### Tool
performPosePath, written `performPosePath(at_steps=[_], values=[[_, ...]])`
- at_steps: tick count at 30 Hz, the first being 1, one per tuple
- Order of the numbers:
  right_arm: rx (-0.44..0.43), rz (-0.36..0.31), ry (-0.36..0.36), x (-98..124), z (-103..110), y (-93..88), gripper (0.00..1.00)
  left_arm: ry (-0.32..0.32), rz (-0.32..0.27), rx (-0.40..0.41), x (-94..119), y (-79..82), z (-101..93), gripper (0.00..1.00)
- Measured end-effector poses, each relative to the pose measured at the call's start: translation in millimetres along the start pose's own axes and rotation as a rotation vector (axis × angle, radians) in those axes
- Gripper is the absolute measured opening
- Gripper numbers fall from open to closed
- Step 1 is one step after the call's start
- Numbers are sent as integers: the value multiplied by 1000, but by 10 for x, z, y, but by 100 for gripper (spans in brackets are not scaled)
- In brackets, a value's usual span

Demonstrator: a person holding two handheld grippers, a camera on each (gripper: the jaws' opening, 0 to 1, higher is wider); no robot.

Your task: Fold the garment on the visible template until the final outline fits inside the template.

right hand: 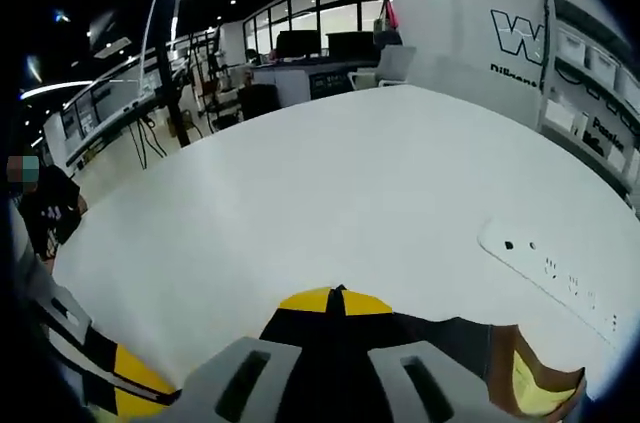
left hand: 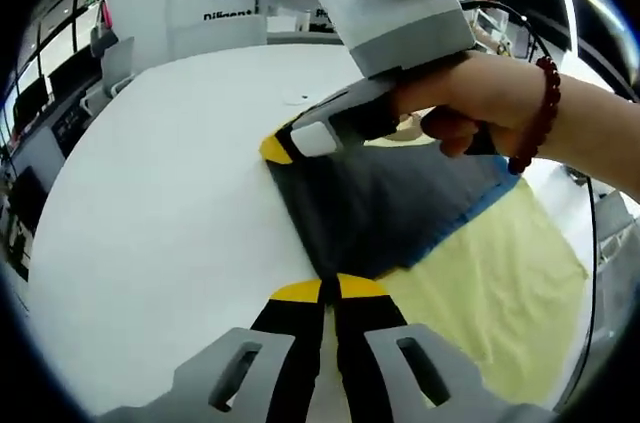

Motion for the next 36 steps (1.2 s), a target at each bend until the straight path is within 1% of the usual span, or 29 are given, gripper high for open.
performPosePath(at_steps=[2, 5, 6, 7, 8, 9, 11, 12, 13, 14, 15, 17, 22, 24, 26, 28, 29, 31, 32, 33, 34, 35, 36], values=[[7, -2, 3, 6, 41, 0, 0, 4, 13, -10, 36, -13, 59, 1], [9, -8, 7, 15, 77, 6, 0, 11, 19, -1, 66, -25, 128, 1], [-3, -12, 15, 20, 104, 19, 0, 13, 18, 23, 84, -33, 169, 1], [0, -18, 15, 24, 116, 36, 0, -13, 2, 78, 89, -42, 191, 2], [2, -19, 15, 25, 121, 40, 0, -16, 2, 91, 91, -45, 197, 2], [6, -19, 18, 27, 134, 46, 0, -16, 4, 108, 114, -54, 251, 2], [13, -28, 15, 32, 149, 66, 0, -11, 7, 101, 126, -54, 276, 2], [15, -27, 16, 28, 159, 69, 0, -1, 17, 79, 140, -56, 298, 2], [14, -28, 16, 27, 161, 71, 0, 1, 20, 73, 142, -57, 304, 2], [13, -30, 13, 21, 171, 75, 0, 0, 31, 53, 148, -57, 316, 2], [17, -34, 11, 11, 187, 80, 0, -19, 44, 28, 146, -58, 313, 2], [18, -38, 7, 2, 207, 85, 0, -18, 51, 37, 152, -50, 341, 2], [16, -57, -9, -11, 222, 125, 0, -2, 64, 19, 192, -61, 417, 2], [3, -66, -17, -11, 212, 159, 0, -3, 74, 9, 211, -78, 437, 2], [-18, -75, -3, -5, 217, 195, 0, 1, 78, -1, 234, -88, 474, 2], [-13, -81, 0, 15, 221, 209, 0, 0, 78, -19, 241, -92, 489, 3], [-16, -86, 0, -9, 201, 228, 0, 2, 79, -22, 241, -92, 492, 4], [-54, -95, 5, 2, 188, 248, 0, 25, 83, -49, 248, -86, 521, 9], [-62, -97, 4, 19, 179, 251, 3, 37, 89, -84, 263, -81, 537, 13], [-74, -106, 1, 43, 170, 263, 9, 64, 89, -99, 281, -72, 560, 18], [-88, -107, -3, 62, 161, 269, 14, 76, 85, -92, 292, -69, 564, 21], [-96, -101, -7, 80, 155, 265, 20, 87, 93, -71, 309, -86, 574, 25], [-90, -107, -7, 108, 158, 264, 25, 88, 91, -68, 316, -89, 571, 29]])
Point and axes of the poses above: the point that each gripper's makers call its tool centre point, and the gripper's own axes: x roughly backward along the fingers, z roughly to its left, y roughly out of its top, the point moved 3 cm from there along x, roughly backward along the fingers, and after that the axes turned 9 degrees about -y, right-handed, at the moved point
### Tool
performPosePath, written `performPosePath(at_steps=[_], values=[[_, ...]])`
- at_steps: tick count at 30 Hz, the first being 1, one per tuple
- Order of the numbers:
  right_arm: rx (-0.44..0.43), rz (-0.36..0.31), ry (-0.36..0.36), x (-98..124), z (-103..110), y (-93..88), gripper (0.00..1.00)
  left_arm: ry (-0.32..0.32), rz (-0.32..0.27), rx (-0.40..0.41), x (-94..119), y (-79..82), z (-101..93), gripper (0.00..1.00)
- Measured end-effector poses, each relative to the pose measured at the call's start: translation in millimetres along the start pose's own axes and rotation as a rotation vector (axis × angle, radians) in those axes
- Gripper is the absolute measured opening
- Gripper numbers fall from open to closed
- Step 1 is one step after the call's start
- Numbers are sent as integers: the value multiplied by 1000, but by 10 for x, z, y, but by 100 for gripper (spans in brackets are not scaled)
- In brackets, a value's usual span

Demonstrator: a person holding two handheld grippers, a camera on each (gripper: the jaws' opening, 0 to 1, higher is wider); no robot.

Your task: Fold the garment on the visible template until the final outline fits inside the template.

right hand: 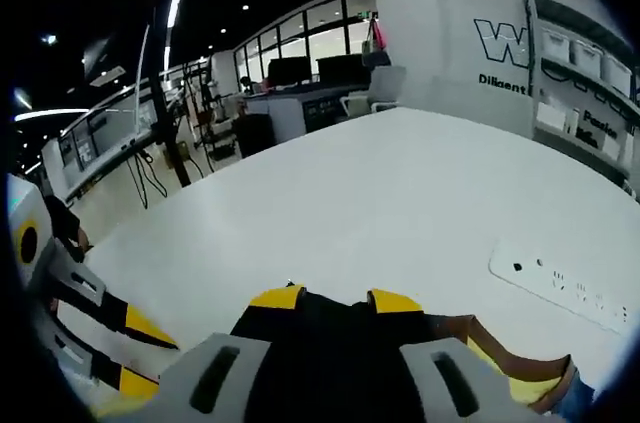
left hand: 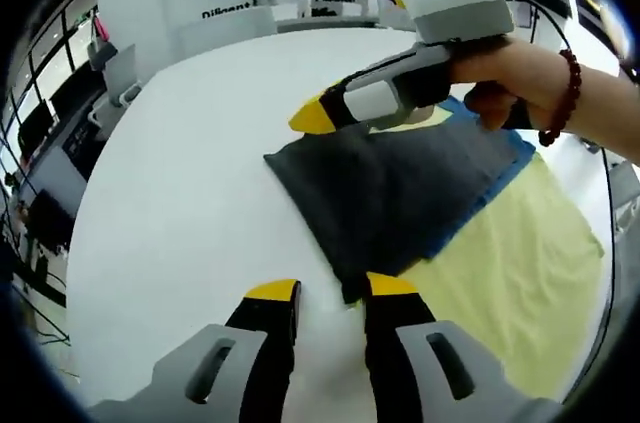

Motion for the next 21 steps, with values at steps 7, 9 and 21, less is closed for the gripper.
performPosePath(at_steps=[7, 9, 21], values=[[-64, -4, 35, 153, 97, -22, 63, 7, -66, 23, 93, 24, -62, 46], [-53, -19, 48, 191, 130, -23, 75, 17, -74, 26, 121, 31, -60, 57], [-10, 11, 36, 626, 108, -223, 99, -34, -131, 107, 317, 79, -238, 87]])
Point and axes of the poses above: the point that each gripper's makers call its tool centre point, and the gripper's own axes: x roughly backward along the fingers, z roughly to its left, y roughly out of its top, the point moved 3 cm from there along x, roughly backward along the fingers, and after that the axes turned 9 degrees about -y, right-handed, at the moved point
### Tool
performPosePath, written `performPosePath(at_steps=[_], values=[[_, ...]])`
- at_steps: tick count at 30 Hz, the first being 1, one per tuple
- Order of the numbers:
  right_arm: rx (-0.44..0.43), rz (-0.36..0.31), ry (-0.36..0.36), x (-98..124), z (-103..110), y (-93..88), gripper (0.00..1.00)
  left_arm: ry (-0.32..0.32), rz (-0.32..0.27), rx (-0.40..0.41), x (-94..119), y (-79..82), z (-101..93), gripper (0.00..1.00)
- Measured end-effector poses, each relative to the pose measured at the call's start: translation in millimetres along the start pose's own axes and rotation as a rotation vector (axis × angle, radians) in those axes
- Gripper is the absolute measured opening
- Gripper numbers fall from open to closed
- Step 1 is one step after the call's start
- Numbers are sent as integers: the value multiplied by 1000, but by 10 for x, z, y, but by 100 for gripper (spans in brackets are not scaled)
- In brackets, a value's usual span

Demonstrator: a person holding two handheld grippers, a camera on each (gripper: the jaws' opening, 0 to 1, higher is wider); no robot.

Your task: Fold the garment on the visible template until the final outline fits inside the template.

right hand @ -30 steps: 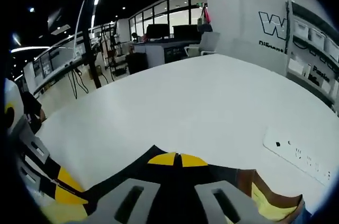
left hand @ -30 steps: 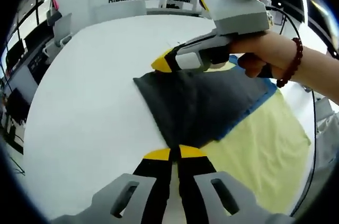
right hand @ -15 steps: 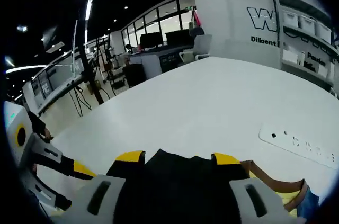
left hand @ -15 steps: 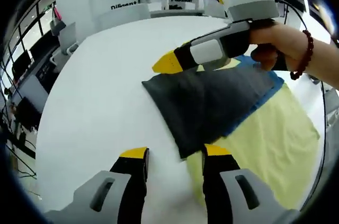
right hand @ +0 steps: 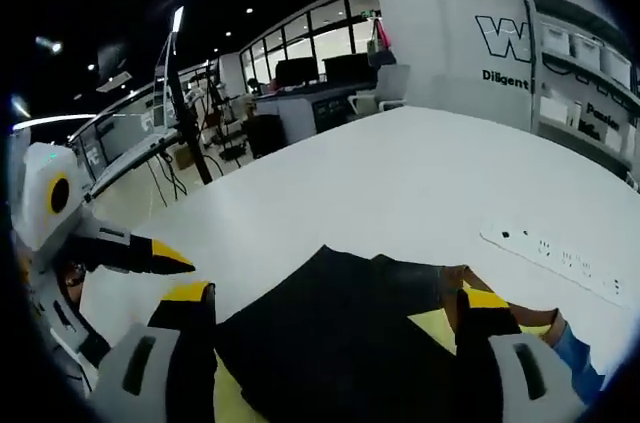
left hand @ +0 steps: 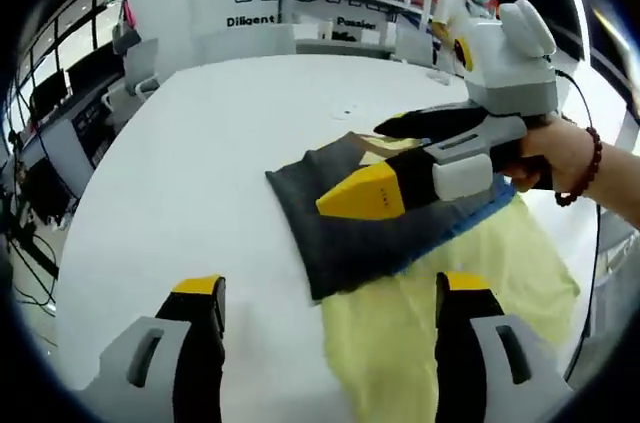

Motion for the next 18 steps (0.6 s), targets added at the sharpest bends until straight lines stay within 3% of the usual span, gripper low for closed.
performPosePath(at_steps=[13, 18], values=[[13, -8, -64, 485, -154, -150, 99, -11, -25, -30, 148, 49, -159, 99], [30, -19, -85, 694, -150, -195, 99, -37, -42, -17, 229, 19, -263, 98]])
Point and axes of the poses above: the point that each gripper's makers call its tool centre point, and the gripper's own axes: x roughly backward along the fingers, z roughly to its left, y roughly out of its top, the point moved 3 cm from there along x, roughly backward along the fingers, and after that the axes turned 9 degrees about -y, right-handed, at the moved point
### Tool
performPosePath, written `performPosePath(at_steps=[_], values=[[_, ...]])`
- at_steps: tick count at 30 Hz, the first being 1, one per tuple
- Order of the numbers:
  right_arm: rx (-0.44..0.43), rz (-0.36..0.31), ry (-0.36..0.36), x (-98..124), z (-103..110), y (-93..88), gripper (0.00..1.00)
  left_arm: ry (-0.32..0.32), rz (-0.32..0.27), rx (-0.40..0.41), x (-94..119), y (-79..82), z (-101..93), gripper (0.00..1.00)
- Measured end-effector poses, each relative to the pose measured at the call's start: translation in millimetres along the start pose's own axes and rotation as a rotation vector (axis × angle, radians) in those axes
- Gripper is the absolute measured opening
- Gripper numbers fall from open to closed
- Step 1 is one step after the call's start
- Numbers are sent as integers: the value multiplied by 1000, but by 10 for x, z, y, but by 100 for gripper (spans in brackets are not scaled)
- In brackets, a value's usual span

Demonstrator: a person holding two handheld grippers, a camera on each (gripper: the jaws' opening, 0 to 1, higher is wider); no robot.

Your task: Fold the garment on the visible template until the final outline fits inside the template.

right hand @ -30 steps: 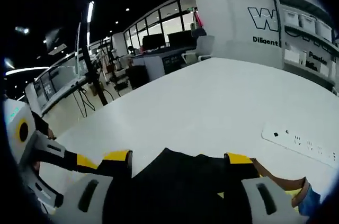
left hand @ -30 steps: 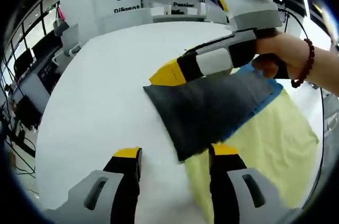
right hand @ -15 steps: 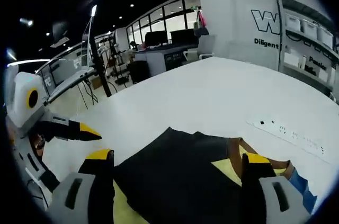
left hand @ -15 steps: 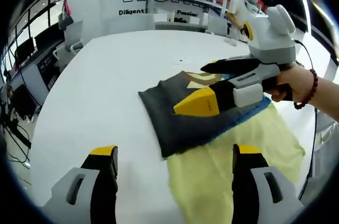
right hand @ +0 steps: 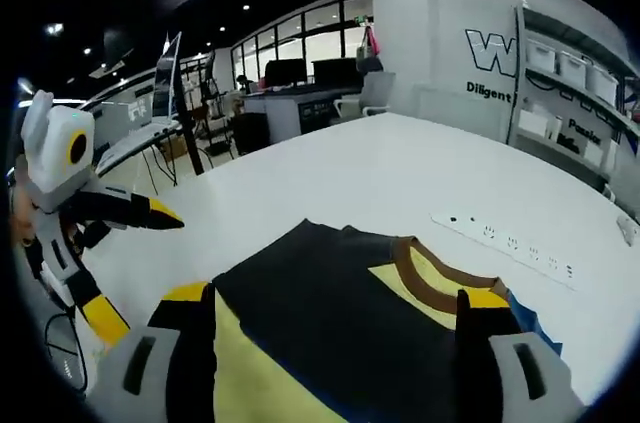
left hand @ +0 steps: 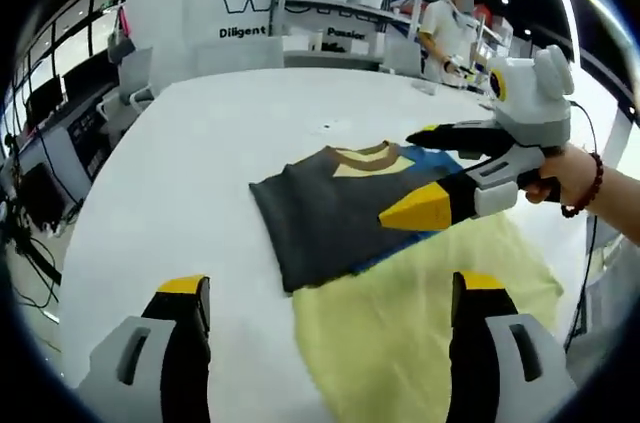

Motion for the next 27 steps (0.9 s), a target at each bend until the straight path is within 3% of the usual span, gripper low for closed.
performPosePath(at_steps=[11, 27], values=[[-15, 1, -34, 412, -146, -181, 99, -13, 3, 4, 200, -173, -110, 99], [-75, 28, -108, 983, -357, -592, 99, -26, 15, -47, 468, -327, -315, 89]])
Point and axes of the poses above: the point that each gripper's makers call its tool centre point, and the gripper's own axes: x roughly backward along the fingers, z roughly to its left, y roughly out of its top, the point moved 3 cm from there along x, roughly backward along the fingers, and after that the axes turned 9 degrees about -y, right-handed, at the moved point
